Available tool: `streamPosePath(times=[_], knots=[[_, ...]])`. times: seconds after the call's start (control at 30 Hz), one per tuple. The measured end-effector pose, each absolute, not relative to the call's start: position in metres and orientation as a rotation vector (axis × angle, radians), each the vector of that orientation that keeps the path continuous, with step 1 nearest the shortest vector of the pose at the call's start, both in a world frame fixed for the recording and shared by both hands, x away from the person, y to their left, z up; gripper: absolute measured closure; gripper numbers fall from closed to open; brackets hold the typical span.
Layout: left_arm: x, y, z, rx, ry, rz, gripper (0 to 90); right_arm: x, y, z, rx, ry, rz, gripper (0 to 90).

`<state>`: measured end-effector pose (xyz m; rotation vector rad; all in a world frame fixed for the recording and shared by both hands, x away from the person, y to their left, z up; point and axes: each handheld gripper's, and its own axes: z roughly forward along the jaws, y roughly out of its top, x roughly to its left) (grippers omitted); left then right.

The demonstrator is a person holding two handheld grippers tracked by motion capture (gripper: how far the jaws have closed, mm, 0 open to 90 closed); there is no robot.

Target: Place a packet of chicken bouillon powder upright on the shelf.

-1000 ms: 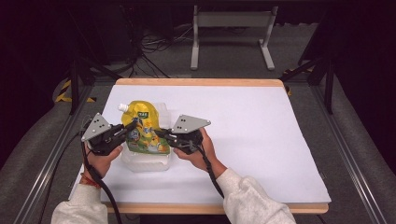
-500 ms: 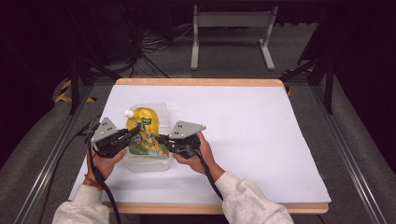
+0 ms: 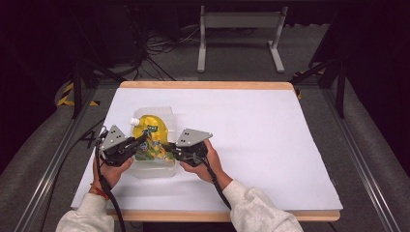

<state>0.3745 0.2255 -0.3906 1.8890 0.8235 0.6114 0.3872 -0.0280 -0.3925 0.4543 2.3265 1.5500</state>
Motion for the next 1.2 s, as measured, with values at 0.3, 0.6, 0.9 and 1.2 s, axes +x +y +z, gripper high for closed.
streamPosePath(times=[0.3,0.6,0.9,1.2], knots=[[0.371,0.225,-0.392,1.858,0.863,0.629,82.4,0.387,-0.030,-0.395,0.475,2.315,1.544,89.3],[0.361,0.231,-0.384,1.791,0.893,0.666,70.0,0.389,-0.033,-0.391,0.509,2.321,1.539,87.6],[0.339,0.236,-0.373,1.748,0.893,0.733,63.7,0.389,-0.034,-0.387,0.540,2.319,1.501,79.9],[0.320,0.237,-0.366,1.742,0.851,0.712,66.0,0.387,-0.042,-0.374,0.558,2.306,1.489,67.4]])
